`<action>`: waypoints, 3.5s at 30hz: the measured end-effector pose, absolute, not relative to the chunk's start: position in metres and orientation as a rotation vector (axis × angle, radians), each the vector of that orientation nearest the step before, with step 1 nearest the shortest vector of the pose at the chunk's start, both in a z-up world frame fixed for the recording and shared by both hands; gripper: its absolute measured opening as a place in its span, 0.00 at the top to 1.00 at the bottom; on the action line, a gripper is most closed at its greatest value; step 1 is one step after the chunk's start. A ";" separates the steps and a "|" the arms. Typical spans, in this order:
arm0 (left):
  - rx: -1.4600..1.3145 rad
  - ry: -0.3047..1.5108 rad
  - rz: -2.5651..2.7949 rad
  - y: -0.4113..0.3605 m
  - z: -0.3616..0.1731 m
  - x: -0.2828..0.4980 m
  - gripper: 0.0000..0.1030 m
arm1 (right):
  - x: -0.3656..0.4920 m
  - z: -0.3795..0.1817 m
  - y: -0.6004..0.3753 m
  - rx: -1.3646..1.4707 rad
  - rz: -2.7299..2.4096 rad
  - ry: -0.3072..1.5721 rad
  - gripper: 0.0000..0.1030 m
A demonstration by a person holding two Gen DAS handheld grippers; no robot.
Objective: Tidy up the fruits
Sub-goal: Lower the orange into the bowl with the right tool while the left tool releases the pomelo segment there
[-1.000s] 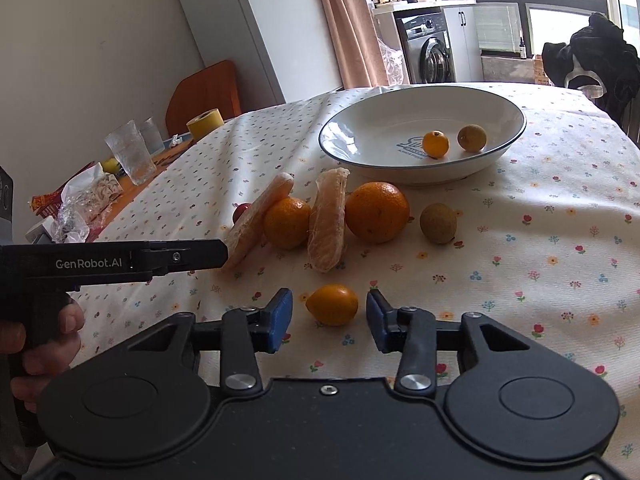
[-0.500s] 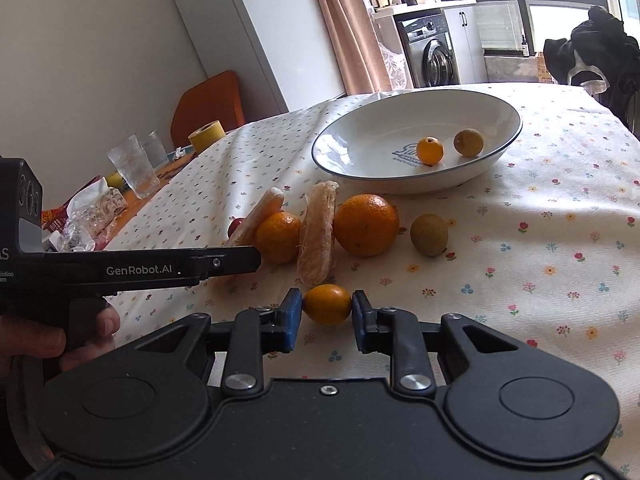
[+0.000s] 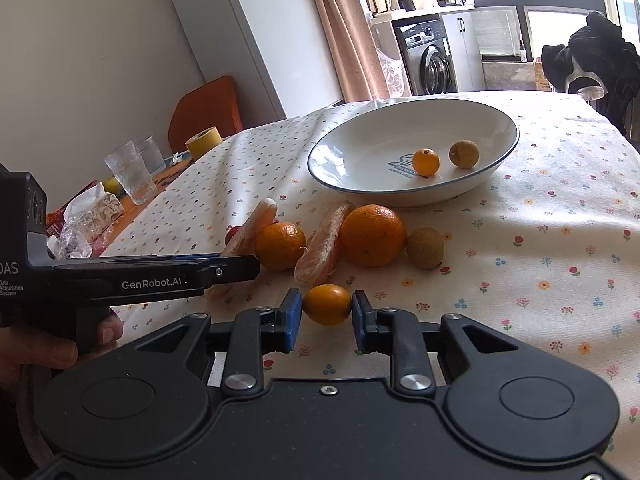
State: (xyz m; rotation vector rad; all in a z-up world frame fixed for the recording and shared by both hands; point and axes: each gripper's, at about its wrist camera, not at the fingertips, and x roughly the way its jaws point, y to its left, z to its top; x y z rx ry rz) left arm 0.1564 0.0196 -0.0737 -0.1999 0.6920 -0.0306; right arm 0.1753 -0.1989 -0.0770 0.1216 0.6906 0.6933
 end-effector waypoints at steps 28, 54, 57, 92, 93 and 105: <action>-0.188 0.609 -0.062 0.014 -0.038 0.144 0.67 | 0.186 -0.047 -0.210 0.127 0.649 0.595 0.76; -0.133 0.608 -0.067 -0.007 -0.023 0.207 0.67 | 0.239 -0.043 -0.222 0.177 0.606 0.570 0.76; -0.129 0.619 -0.066 -0.011 -0.025 0.214 0.66 | 0.244 -0.044 -0.222 0.184 0.604 0.571 0.76; -0.147 0.638 -0.055 -0.019 -0.023 0.242 0.62 | 0.255 -0.057 -0.237 0.240 0.551 0.592 0.65; -0.151 0.637 -0.048 -0.017 -0.023 0.240 0.60 | 0.255 -0.057 -0.238 0.241 0.551 0.593 0.65; -0.170 0.629 -0.030 -0.006 -0.019 0.213 0.47 | 0.235 -0.053 -0.239 0.243 0.563 0.594 0.56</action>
